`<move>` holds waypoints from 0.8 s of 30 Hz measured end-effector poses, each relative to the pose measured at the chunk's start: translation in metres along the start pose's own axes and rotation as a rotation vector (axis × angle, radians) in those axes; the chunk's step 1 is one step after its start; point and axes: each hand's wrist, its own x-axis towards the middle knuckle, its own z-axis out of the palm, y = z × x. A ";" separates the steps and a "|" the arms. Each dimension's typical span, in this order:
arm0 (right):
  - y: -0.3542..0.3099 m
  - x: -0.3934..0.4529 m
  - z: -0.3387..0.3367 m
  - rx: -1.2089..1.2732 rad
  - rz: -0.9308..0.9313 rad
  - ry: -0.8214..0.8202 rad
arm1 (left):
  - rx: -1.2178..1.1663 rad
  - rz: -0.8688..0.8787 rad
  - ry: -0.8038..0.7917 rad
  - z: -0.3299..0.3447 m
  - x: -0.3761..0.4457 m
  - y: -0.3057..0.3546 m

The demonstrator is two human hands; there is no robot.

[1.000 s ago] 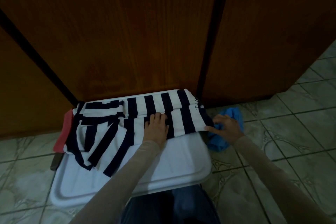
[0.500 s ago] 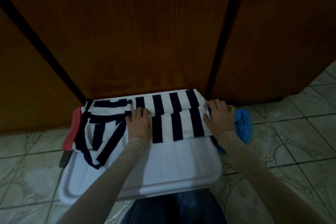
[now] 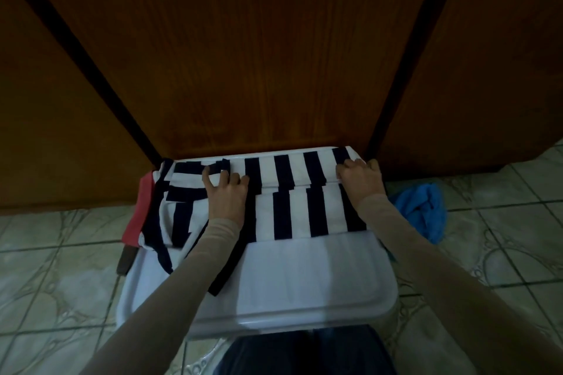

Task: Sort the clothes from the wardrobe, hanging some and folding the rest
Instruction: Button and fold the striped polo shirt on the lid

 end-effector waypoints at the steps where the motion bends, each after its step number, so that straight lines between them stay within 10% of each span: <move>1: 0.001 -0.001 0.000 0.020 -0.010 -0.001 | 0.034 0.006 0.019 0.001 -0.001 -0.001; 14: -0.007 -0.025 0.006 -0.023 -0.062 0.089 | 0.057 0.088 -0.045 0.013 -0.015 0.013; 24: -0.036 -0.039 0.016 0.121 -0.061 -0.307 | 0.001 0.161 -0.215 0.015 -0.022 -0.001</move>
